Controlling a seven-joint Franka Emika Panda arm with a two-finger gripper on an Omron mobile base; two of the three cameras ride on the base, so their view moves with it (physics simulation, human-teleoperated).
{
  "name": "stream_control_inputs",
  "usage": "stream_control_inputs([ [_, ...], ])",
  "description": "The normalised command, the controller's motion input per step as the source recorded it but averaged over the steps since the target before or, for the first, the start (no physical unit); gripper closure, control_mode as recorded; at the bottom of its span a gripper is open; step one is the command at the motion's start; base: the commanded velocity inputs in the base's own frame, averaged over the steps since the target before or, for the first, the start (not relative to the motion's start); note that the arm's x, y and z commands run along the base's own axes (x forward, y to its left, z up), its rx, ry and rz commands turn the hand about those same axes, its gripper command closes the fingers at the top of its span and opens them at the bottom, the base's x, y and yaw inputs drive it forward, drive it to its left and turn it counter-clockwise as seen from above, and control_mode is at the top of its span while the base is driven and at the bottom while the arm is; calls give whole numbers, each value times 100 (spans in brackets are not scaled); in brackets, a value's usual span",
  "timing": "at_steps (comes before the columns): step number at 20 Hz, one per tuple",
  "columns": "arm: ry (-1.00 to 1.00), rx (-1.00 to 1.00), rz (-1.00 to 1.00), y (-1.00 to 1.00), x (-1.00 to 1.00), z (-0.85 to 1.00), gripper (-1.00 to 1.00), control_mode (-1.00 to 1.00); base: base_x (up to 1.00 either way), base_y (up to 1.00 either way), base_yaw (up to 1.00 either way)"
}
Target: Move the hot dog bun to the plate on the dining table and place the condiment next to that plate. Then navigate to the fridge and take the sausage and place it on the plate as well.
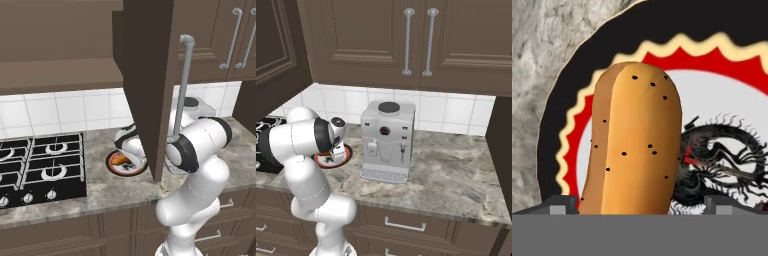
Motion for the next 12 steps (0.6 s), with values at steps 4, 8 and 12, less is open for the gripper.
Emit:
stream_control_inputs([
  [4, 0, 0, 0, 0, 0, -22, -100, -100, 0, 0, 0],
  [8, 0, 0, 0, 0, 0, -15, 100, -100, 0, 0, 0],
  [12, 0, 0, 0, 0, 0, -2, 100, -100, 0, 0, 0],
])
